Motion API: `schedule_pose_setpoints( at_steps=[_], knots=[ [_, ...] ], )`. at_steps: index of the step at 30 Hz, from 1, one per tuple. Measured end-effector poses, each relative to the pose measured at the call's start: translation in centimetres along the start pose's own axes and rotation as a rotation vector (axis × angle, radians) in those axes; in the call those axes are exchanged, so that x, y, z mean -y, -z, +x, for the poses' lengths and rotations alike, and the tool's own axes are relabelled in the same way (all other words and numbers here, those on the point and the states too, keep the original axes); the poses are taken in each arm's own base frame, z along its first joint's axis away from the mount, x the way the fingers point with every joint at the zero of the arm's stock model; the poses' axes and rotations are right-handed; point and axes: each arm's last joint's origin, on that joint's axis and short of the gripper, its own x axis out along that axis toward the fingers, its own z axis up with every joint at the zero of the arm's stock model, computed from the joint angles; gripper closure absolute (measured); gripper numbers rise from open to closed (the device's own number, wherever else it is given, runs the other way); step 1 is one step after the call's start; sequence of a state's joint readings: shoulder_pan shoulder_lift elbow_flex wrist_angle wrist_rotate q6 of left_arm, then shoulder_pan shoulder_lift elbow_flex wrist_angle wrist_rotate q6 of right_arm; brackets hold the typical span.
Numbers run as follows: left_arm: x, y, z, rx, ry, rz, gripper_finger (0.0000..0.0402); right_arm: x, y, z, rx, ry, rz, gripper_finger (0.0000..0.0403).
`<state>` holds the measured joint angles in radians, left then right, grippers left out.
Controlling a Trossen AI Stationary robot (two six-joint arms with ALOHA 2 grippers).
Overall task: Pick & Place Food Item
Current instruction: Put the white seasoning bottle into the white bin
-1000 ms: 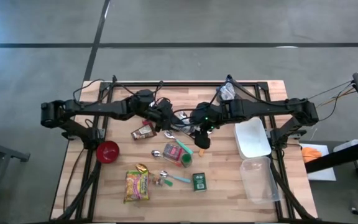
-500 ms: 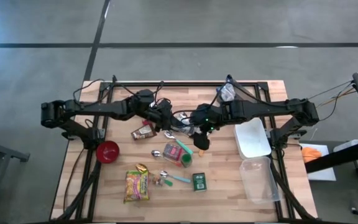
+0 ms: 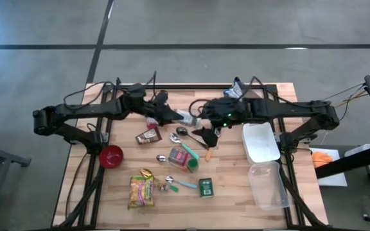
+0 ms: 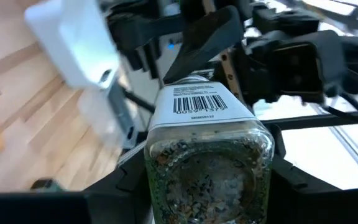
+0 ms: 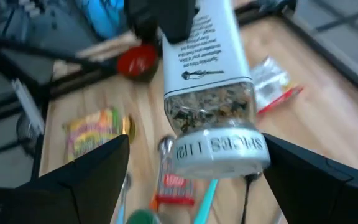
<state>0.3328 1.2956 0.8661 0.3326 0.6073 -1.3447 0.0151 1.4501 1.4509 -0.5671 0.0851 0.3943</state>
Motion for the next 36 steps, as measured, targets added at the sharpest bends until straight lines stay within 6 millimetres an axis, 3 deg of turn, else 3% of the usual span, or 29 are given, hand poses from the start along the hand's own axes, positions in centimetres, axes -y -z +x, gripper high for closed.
schedule_pose_setpoints(
  at_steps=[7,27,36],
  knots=[
    [1.0,-0.7,-0.7,0.048,0.071,0.066,0.0217,-0.1,-1.2,-1.5,0.14,0.039,-0.022,0.0059],
    [2.8,-1.3,-1.3,0.116,0.229,0.175,0.0217,-0.6,-3.5,-2.0,0.41,0.106,-0.151,0.0058],
    [3.1,-1.3,-1.4,0.121,0.257,0.176,0.0217,-0.6,-3.7,-2.1,0.433,0.126,-0.204,0.0058]
  ],
)
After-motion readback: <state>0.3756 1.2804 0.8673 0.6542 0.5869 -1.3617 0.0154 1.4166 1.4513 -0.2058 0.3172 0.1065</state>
